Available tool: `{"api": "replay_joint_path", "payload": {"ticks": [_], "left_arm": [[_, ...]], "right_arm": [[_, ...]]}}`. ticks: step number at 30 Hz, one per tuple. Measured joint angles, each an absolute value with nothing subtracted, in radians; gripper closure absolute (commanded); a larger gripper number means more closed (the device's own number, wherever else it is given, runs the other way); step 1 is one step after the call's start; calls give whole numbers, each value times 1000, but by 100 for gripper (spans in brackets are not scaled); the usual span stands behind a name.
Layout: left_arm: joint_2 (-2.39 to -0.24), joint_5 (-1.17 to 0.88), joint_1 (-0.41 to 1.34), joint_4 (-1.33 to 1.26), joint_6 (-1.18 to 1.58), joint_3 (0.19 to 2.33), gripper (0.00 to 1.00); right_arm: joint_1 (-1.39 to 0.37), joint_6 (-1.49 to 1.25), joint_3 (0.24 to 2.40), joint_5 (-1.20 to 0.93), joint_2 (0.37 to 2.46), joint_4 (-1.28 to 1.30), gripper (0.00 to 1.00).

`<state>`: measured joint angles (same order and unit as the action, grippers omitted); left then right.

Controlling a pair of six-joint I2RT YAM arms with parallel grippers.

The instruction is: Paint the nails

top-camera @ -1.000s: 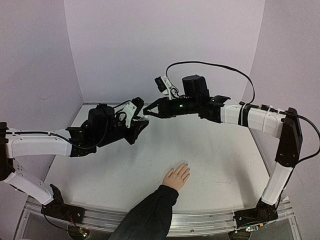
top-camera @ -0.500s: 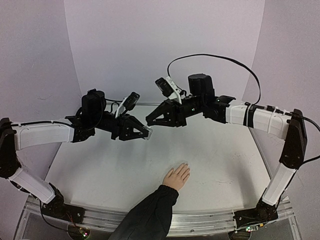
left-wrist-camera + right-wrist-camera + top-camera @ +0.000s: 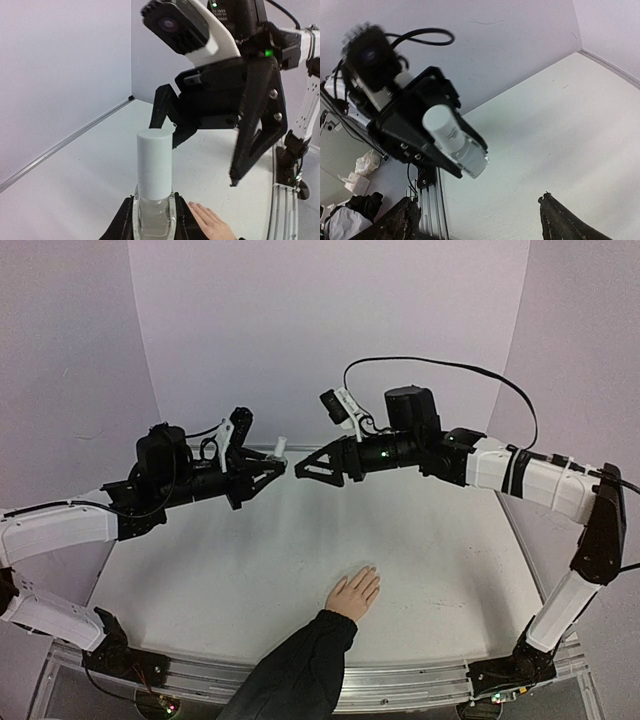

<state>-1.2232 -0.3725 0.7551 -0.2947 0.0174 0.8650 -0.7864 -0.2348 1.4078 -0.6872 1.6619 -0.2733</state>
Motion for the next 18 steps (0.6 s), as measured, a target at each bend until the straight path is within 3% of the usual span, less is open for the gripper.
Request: {"api": "replay_joint_path", "payload": {"ticks": [12,18], "left_arm": [[-1224,-93,842,-197,-174,863,100],[-1257,-69,859,-170,-202,863,100]], "right_arm": [[-788,-390,1504,-634,1710,-231,23],[-806,-407,1558,-620,1757,-231,42]]}}
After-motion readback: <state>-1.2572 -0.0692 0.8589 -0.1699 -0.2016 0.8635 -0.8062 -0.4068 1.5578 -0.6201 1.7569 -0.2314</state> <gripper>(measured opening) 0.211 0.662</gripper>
